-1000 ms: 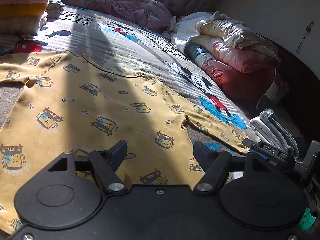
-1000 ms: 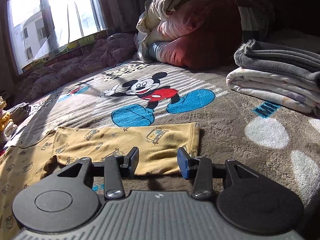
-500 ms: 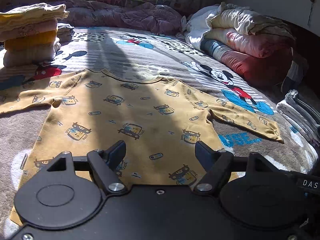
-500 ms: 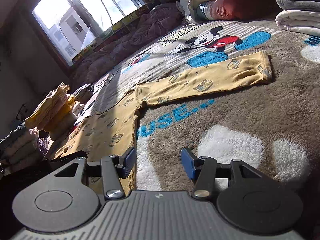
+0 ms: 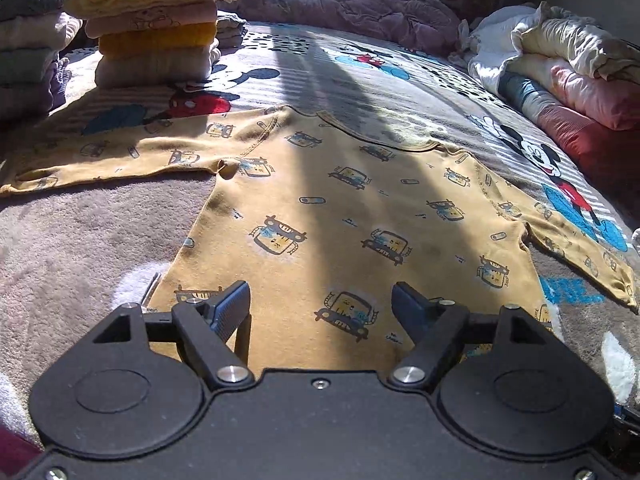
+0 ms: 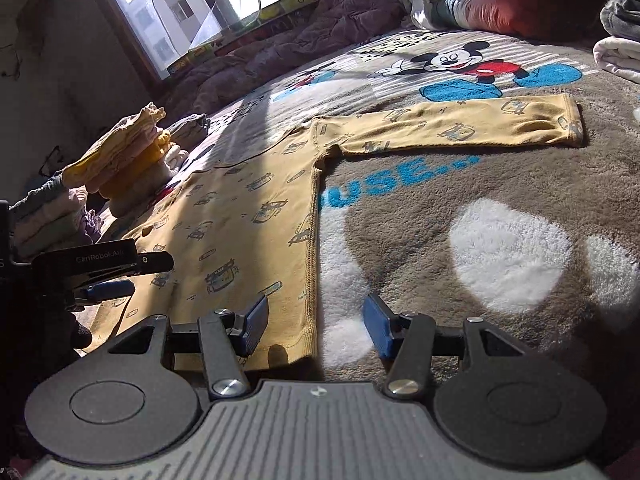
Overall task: Fold clothes
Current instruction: 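Open both grippers wide and move them toward the shirt's hem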
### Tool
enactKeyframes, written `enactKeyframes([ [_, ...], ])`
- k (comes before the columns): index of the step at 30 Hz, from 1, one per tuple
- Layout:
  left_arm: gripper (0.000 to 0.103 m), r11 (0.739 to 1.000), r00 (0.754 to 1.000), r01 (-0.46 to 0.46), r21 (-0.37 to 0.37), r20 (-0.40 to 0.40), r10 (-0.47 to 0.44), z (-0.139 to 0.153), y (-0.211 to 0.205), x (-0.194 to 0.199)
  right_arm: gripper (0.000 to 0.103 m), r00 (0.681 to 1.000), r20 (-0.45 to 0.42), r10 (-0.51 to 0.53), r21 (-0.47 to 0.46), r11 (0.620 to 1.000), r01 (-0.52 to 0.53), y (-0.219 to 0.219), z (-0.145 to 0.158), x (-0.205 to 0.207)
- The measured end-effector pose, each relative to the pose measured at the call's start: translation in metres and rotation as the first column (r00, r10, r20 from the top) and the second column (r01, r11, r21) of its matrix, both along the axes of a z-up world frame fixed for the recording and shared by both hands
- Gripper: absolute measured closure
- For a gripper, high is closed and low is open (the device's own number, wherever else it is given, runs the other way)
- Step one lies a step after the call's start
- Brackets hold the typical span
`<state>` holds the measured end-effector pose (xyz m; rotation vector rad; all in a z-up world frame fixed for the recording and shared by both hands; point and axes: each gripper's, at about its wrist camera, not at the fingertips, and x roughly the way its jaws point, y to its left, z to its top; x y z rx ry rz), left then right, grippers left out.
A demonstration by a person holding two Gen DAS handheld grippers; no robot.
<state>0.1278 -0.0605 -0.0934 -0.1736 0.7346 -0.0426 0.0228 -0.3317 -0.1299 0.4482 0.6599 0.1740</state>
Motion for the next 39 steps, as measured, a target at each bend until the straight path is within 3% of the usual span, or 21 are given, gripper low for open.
enactKeyframes([
  [5, 0.028, 0.992, 0.995, -0.035, -0.124, 0.084, 0.045, 0.015, 0.033, 0.016, 0.038, 1.000, 0.014, 0.008, 0.022, 1.000, -0.008, 0.000, -0.004, 0.000],
  [7, 0.034, 0.974, 0.991, -0.044, -0.222, 0.116, 0.072, 0.022, 0.055, 0.035, 0.019, 0.999, 0.026, 0.037, 0.038, 0.999, -0.038, 0.004, -0.006, 0.002],
  [8, 0.036, 0.958, 0.989, -0.042, -0.283, 0.126, 0.081, 0.025, 0.067, 0.045, 0.015, 0.998, 0.029, 0.054, 0.021, 0.998, -0.054, 0.008, -0.005, 0.002],
  [9, 0.038, 0.931, 0.988, -0.030, -0.363, 0.130, 0.082, 0.026, 0.078, 0.055, 0.009, 0.997, 0.031, 0.071, 0.003, 0.997, -0.071, 0.013, -0.005, 0.003],
  [11, 0.038, 0.862, 0.988, -0.021, -0.506, 0.120, 0.095, 0.026, 0.100, 0.074, 0.007, 0.995, 0.031, 0.091, -0.064, 0.994, -0.089, 0.023, -0.004, 0.003],
  [13, 0.038, 0.765, 0.993, -0.014, -0.644, 0.083, 0.088, 0.014, 0.120, 0.102, 0.007, 0.996, 0.035, 0.084, -0.075, 0.994, -0.082, 0.025, -0.004, 0.002],
  [15, 0.038, 0.685, 0.996, -0.032, -0.728, 0.030, 0.079, 0.000, 0.131, 0.128, 0.007, 0.996, 0.043, 0.072, -0.029, 0.997, -0.071, 0.020, -0.005, 0.002],
  [20, 0.034, 0.582, 0.997, -0.069, -0.810, -0.077, 0.010, -0.035, 0.131, 0.184, 0.007, 0.997, 0.060, 0.042, 0.091, 0.995, -0.047, 0.004, -0.010, 0.004],
  [21, 0.034, 0.578, 0.997, -0.070, -0.813, -0.077, 0.012, -0.038, 0.132, 0.190, 0.007, 0.997, 0.062, 0.040, 0.099, 0.994, -0.046, 0.003, -0.010, 0.004],
  [24, 0.036, 0.610, 0.994, -0.101, -0.786, -0.057, 0.091, -0.033, 0.148, 0.201, 0.007, 0.997, 0.067, 0.047, 0.075, 0.996, -0.052, 0.007, -0.010, 0.004],
  [25, 0.036, 0.608, 0.990, -0.122, -0.784, -0.054, 0.128, -0.033, 0.157, 0.201, 0.007, 0.996, 0.068, 0.051, 0.062, 0.997, -0.056, 0.009, -0.010, 0.004],
  [27, 0.035, 0.555, 0.988, -0.130, -0.822, -0.061, 0.142, -0.036, 0.167, 0.199, 0.007, 0.996, 0.071, 0.055, 0.047, 0.997, -0.059, 0.010, -0.010, 0.004],
  [31, 0.026, 0.541, 1.000, 0.000, -0.841, 0.003, 0.005, -0.024, 0.137, 0.199, 0.007, 0.996, 0.078, 0.053, 0.035, 0.998, -0.056, 0.012, -0.011, 0.005],
  [34, 0.027, 0.591, 0.999, 0.006, -0.807, -0.022, -0.040, -0.032, 0.117, 0.207, 0.007, 0.996, 0.081, 0.044, 0.031, 0.998, -0.047, 0.013, -0.011, 0.006],
  [36, 0.053, 0.634, 0.998, -0.057, -0.771, -0.047, 0.033, -0.039, 0.129, 0.208, 0.007, 0.996, 0.081, 0.038, 0.028, 0.999, -0.041, 0.014, -0.011, 0.006],
  [37, 0.054, 0.648, 0.995, -0.091, -0.756, -0.051, 0.080, -0.038, 0.138, 0.206, 0.007, 0.996, 0.081, 0.037, 0.028, 0.999, -0.040, 0.015, -0.011, 0.006],
  [39, 0.046, 0.626, 0.987, -0.135, -0.768, -0.051, 0.151, -0.036, 0.157, 0.199, 0.007, 0.996, 0.081, 0.036, 0.027, 0.999, -0.038, 0.015, -0.011, 0.005],
])
